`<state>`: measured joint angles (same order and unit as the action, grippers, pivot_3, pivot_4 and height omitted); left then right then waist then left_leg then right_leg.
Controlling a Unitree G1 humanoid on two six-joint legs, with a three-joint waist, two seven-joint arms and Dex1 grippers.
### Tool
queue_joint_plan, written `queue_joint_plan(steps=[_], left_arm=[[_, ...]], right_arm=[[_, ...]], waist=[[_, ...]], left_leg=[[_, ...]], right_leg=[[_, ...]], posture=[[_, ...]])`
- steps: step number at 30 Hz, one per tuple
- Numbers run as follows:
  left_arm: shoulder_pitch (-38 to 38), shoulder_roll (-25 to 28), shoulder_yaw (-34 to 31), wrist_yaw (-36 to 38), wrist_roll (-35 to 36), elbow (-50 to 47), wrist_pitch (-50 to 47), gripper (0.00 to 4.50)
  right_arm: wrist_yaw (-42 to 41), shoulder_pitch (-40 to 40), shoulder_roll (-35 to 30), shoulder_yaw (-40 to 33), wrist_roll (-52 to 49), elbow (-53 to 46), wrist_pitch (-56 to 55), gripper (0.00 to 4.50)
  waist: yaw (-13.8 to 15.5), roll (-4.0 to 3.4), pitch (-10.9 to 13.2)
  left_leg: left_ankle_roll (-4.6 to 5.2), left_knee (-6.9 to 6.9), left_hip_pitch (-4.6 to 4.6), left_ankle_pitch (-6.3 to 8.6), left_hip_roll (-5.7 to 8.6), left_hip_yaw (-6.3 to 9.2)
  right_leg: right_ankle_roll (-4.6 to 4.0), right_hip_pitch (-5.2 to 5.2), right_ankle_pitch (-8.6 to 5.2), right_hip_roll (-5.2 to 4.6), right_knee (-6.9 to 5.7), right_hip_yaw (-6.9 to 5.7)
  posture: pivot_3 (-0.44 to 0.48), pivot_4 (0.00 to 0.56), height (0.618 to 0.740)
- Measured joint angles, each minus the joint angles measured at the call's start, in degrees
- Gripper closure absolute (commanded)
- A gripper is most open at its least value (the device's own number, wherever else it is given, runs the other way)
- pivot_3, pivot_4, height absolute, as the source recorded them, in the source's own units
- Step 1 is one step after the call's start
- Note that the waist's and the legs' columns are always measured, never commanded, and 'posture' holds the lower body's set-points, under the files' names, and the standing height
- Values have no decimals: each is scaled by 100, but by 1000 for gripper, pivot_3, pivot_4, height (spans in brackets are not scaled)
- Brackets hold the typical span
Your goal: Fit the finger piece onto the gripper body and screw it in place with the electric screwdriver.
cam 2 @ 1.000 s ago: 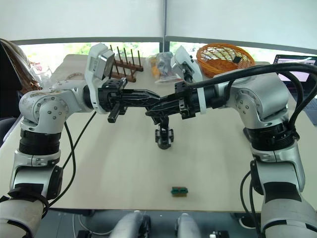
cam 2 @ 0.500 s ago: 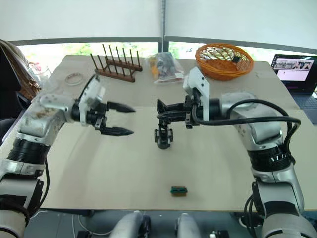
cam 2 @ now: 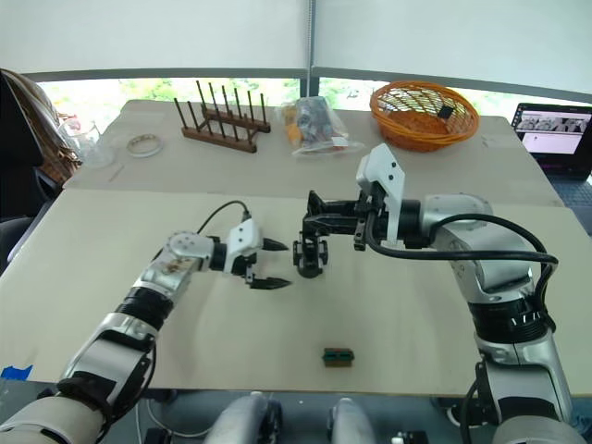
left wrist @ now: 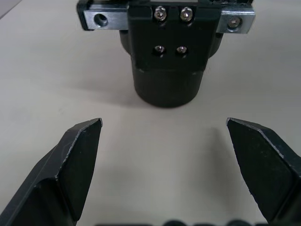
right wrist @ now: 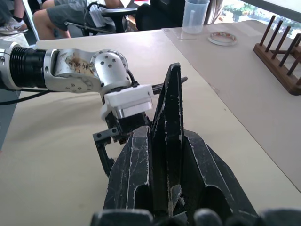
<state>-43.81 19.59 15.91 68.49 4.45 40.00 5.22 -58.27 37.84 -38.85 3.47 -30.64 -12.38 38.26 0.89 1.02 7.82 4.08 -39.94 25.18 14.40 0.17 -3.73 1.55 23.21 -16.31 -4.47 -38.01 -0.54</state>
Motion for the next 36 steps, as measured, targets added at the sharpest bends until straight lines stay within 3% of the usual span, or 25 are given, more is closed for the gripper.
queue_joint_plan(steps=[5,11,14,17,18,28,36], left_arm=[[-105,-492,-11,-311,-89,337,144,0],[-137,-687,-115,-390,-102,431,206,0],[-143,-687,-123,-366,-126,634,413,754],[-143,-654,-161,-270,-167,827,706,2031],[-143,-648,-158,-157,-172,851,774,2196],[-344,-677,-152,195,-241,1190,985,2187],[-409,-680,-154,193,-317,1281,1104,2187]], right_arm=[[127,-208,13,-10,-9,-233,112,4102],[222,-514,24,-12,-25,-409,121,4102],[220,-595,48,-10,25,-396,-10,4102],[177,-644,304,-12,64,-239,-437,4102],[76,-644,399,5,98,-74,-691,4102],[-905,-287,893,561,732,1461,-2109,4102],[-1190,-340,988,633,814,1823,-2339,4102]], waist=[[-5,1,0],[-9,1,0],[-15,1,0],[-17,1,0],[-19,1,0],[-15,1,0],[-15,1,0]], left_leg=[[18,-1,0,11,0,1],[17,-1,0,10,-1,1],[17,-2,0,10,0,0],[14,-1,-1,8,0,0],[7,-2,-1,4,0,0],[-5,-9,0,-3,3,-1],[-6,-11,0,-4,2,0]], right_leg=[[0,0,0,0,-1,0],[0,-1,0,0,0,0],[0,-1,0,1,0,0],[0,-1,0,3,1,-1],[0,-1,0,4,0,-1],[0,-3,0,5,-1,-8],[0,-3,0,4,-3,-8]], posture=[[0,150,740],[0,150,740],[0,150,740],[0,150,740],[0,150,740],[0,150,740],[0,150,740]])
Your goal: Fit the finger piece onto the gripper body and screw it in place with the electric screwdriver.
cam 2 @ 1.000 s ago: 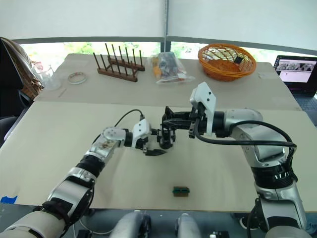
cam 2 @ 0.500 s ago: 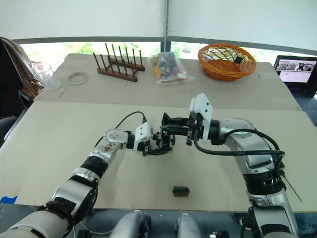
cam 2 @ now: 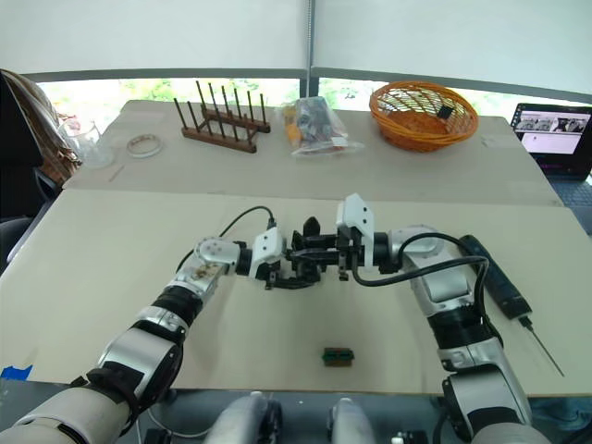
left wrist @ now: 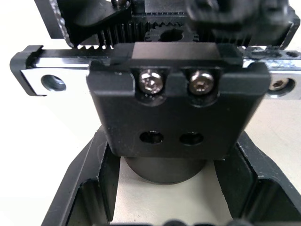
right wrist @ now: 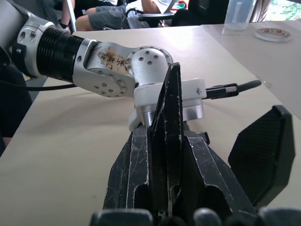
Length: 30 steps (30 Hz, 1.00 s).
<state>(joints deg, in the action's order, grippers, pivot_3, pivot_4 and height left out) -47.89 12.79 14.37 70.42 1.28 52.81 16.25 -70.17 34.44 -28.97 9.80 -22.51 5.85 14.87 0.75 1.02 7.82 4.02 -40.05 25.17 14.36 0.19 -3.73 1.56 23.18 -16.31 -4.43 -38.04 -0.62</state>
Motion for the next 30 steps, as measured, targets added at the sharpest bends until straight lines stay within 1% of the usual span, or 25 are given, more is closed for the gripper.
queue_joint_plan(steps=[12,24,30], left_arm=[[-21,9,-43,-24,-36,37,-2,2187],[-47,-3,-45,-19,-58,74,-3,2187],[-54,3,-101,-60,-88,121,-34,2187]], right_arm=[[-15,-85,50,-4,72,1,-114,4102],[-272,-157,-46,43,109,-74,-142,4102],[-168,-73,101,91,202,240,-413,4102]], waist=[[-5,0,0],[-2,0,0],[-10,0,-1]], left_leg=[[-1,0,0,-1,-1,0],[-2,-2,-1,-1,-1,0],[-6,-2,-15,-3,-2,0]], right_leg=[[0,1,0,0,-2,2],[0,-1,0,0,-3,1],[0,-10,0,2,-8,2]], posture=[[0,150,740],[0,150,740],[0,150,740]])
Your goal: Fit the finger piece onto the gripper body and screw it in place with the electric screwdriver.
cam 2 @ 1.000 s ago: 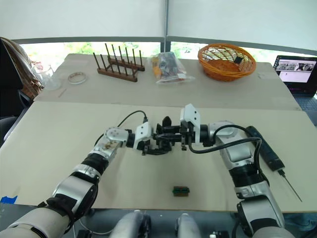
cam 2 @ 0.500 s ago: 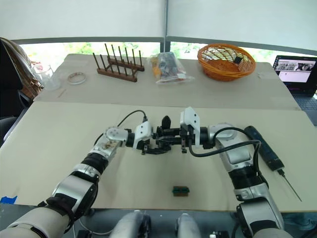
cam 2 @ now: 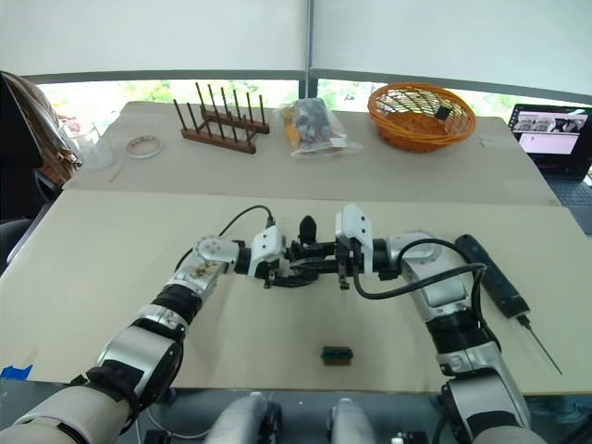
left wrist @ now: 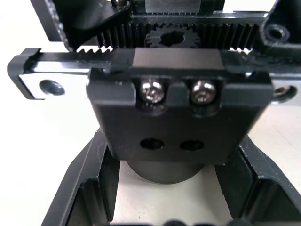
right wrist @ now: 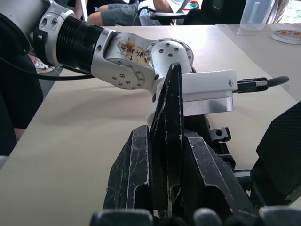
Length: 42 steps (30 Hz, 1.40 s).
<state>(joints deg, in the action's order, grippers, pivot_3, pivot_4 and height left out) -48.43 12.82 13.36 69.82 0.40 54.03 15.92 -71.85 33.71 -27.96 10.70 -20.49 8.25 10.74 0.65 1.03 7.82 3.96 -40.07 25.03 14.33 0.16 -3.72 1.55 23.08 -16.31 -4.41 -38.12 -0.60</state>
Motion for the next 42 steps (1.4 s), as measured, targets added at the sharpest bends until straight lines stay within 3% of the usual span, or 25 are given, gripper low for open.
queue_joint_plan(steps=[17,26,34,42], left_arm=[[3,-10,-62,-92,-40,7,-7,2187],[3,-15,-62,-107,-77,7,3,2187],[3,-39,-44,-118,-177,7,5,2187],[20,-24,-64,-129,-177,7,4,2187]], right_arm=[[-275,492,47,74,118,576,63,4102],[109,-78,132,-36,121,343,-520,4102],[204,-454,30,-18,123,175,-951,4102],[-449,373,-73,264,124,850,-500,4102]], waist=[[3,0,0],[7,0,-1],[5,1,-2],[-3,1,-2]], left_leg=[[-2,1,-6,-1,0,0],[0,2,-13,0,0,0],[49,22,-84,31,-1,1],[49,21,-87,31,-1,1]], right_leg=[[0,1,0,-2,-10,2],[0,-7,0,-3,-8,2],[0,-79,0,-5,13,0],[0,-80,0,-8,11,0]], posture=[[0,150,740],[0,150,740],[0,150,740],[0,150,740]])
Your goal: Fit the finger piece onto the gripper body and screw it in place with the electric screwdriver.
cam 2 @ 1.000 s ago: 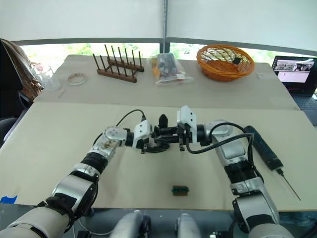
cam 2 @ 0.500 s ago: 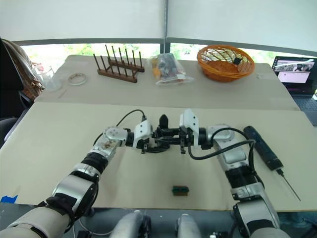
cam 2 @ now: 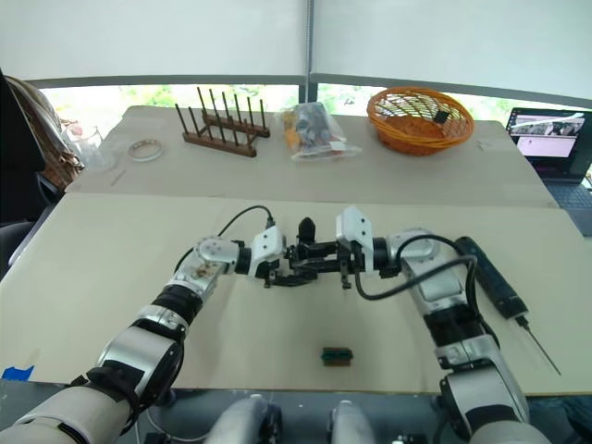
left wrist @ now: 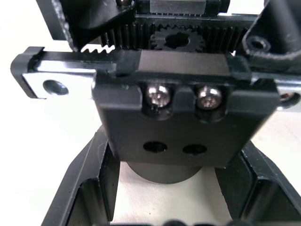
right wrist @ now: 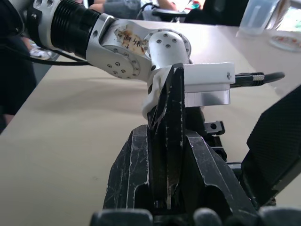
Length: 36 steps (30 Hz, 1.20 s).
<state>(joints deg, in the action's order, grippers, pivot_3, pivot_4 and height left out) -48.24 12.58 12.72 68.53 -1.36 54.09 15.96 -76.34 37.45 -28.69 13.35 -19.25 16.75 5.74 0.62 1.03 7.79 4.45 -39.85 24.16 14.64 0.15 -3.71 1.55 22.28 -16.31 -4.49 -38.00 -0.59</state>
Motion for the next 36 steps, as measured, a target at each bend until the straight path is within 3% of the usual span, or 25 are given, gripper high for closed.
queue_joint_plan(steps=[7,10,15,25,29,36], left_arm=[[83,-6,-39,-82,35,-2,-86,2187],[102,-11,-38,-101,31,-1,-131,2187],[105,14,-33,-106,-7,-1,-160,2187],[100,17,-41,-62,2,-3,-236,2187],[100,42,-43,-54,4,-2,-277,2187],[107,70,-37,-1,-25,-1,-364,2187]], right_arm=[[-78,378,2,212,59,329,349,4103],[203,137,1,148,51,37,449,4102],[688,-263,17,88,45,-408,402,4102],[-91,596,-70,395,49,457,818,4102],[-46,631,-21,406,49,527,877,4102],[705,6,-13,286,47,-360,1044,4102]], waist=[[-10,4,-28],[-13,6,-54],[-29,3,-82],[-57,0,-85],[-82,-2,-91],[-127,-4,-151]], left_leg=[[-1,9,-27,1,-2,0],[-2,16,-42,8,0,-1],[-12,16,-56,25,0,-1],[-15,21,-62,35,0,1],[-19,27,-71,38,-1,0],[-60,62,-88,55,0,-1]], right_leg=[[0,-15,0,-15,0,-3],[-1,-16,0,-68,3,-16],[-2,-16,-1,-79,3,-15],[-6,-12,-2,-89,14,-14],[-8,-12,-2,-94,25,-13],[-10,-15,-2,-103,46,-11]], posture=[[0,150,740],[0,150,740],[0,150,740],[0,150,740],[0,150,740],[0,150,740]])
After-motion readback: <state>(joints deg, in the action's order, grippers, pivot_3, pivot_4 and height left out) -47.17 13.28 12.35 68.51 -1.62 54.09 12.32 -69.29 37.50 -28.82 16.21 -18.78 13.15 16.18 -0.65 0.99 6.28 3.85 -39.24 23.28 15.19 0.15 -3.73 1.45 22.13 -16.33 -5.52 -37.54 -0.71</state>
